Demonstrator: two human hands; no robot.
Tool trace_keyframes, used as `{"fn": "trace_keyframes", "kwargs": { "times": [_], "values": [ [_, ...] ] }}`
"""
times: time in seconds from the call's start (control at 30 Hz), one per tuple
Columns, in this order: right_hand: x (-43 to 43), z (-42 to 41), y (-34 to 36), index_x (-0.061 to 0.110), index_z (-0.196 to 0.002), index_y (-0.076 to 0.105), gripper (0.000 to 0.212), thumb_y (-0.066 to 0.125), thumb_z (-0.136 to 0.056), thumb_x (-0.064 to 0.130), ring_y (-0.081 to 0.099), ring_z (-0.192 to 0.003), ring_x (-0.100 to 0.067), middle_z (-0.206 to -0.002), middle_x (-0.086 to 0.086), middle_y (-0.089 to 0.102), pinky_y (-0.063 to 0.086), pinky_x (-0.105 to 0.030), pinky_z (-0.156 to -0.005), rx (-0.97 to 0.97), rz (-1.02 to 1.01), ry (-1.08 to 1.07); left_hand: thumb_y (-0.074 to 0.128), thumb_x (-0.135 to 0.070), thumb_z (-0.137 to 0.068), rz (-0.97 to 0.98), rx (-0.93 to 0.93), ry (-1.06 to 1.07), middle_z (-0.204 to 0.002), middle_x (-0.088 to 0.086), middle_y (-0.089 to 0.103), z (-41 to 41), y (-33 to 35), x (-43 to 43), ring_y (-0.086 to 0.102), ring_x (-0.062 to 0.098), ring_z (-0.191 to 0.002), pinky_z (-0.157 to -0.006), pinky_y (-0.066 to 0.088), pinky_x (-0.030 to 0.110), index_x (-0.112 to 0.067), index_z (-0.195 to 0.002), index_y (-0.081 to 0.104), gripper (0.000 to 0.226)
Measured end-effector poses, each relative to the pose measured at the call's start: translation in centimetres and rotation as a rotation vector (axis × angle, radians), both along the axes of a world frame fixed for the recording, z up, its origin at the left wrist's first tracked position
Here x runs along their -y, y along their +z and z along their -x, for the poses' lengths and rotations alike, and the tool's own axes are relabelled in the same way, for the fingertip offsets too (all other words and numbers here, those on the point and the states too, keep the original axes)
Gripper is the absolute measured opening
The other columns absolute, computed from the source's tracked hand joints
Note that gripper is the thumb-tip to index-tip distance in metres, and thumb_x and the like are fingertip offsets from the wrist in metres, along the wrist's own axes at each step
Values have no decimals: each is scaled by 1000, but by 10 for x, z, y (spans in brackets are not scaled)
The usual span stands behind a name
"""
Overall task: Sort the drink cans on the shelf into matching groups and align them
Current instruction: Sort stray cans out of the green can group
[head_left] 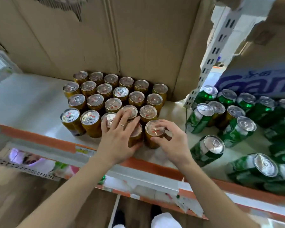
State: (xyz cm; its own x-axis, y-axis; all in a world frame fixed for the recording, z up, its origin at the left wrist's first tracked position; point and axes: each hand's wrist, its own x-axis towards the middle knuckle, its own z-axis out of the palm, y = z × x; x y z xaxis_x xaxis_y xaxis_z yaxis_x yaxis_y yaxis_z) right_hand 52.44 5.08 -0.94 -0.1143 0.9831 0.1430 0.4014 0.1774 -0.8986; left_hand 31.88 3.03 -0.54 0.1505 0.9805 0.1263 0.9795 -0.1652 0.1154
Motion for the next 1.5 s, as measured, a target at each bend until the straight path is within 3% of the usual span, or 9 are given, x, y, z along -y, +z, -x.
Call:
{"fn": "trace_keyframes", "kwargs": {
  "times": [0.1,0.33,0.5,0.77,1.0,1.1,1.23,1.4,1.5],
  "values": [
    [7,5,-4,22,-107,65,45,84,-72,2,52,-113,14,-119,7,63,37,-2,-92,-3,-19,-47,48,-67,-81,-3,12,-35,-164,-4,21,4,-5,-3,10,26,-152,-110,13,67,-41,-150,31,76],
    [24,12,-15,16,-117,65,49,83,-74,3,49,-119,14,-124,15,58,34,-4,-98,25,-56,-149,58,-60,-78,-86,24,-62,-158,0,34,4,-14,-3,21,29,-149,-107,18,67,-38,-148,38,76],
    [27,17,-9,12,-135,59,64,82,-76,4,55,-121,1,-128,4,64,41,-15,-105,-26,19,-189,68,-58,-77,-70,10,-81,-157,2,36,6,-11,-6,22,32,-148,-103,20,69,-36,-148,40,79],
    [33,21,-4,16,-137,58,63,80,-78,7,61,-117,-10,-124,0,68,45,-29,-107,7,60,-244,70,-56,-79,-50,39,-63,-155,5,40,-1,-11,-5,21,34,-147,-99,19,74,-32,-145,46,75],
    [48,7,11,27,-144,42,56,63,-93,27,39,-139,-20,-156,7,37,37,-38,-112,482,-10,-92,40,-78,-79,92,78,-56,-163,-6,21,1,3,-5,1,23,-151,-110,14,67,-38,-150,32,82],
    [51,-15,42,19,-138,51,47,62,-93,26,48,-131,-16,-144,2,53,44,-37,-107,432,-163,-177,36,-82,-79,143,308,-36,-158,6,32,-10,29,-9,13,27,-147,-117,19,57,-21,-150,35,93],
    [28,-70,90,21,-129,56,39,61,-92,30,59,-111,-15,-124,3,64,51,-40,-92,374,-312,-360,41,-70,-82,-30,297,-121,-144,6,50,-57,63,-22,38,32,-134,-111,20,52,-23,-143,44,77],
    [-17,-154,127,20,-131,51,46,65,-90,33,56,-112,-20,-125,2,61,49,-42,-92,488,-130,-469,46,-68,-83,-24,273,-215,-144,0,51,-144,89,-57,44,25,-132,-110,23,53,-28,-146,39,74],
    [-42,-186,126,17,-115,51,35,65,-90,37,58,-99,-22,-103,2,59,49,-39,-82,558,-16,-484,52,-64,-89,51,195,-215,-146,0,47,-189,90,-88,43,26,-133,-108,27,53,-28,-149,32,72]
  ]
}}
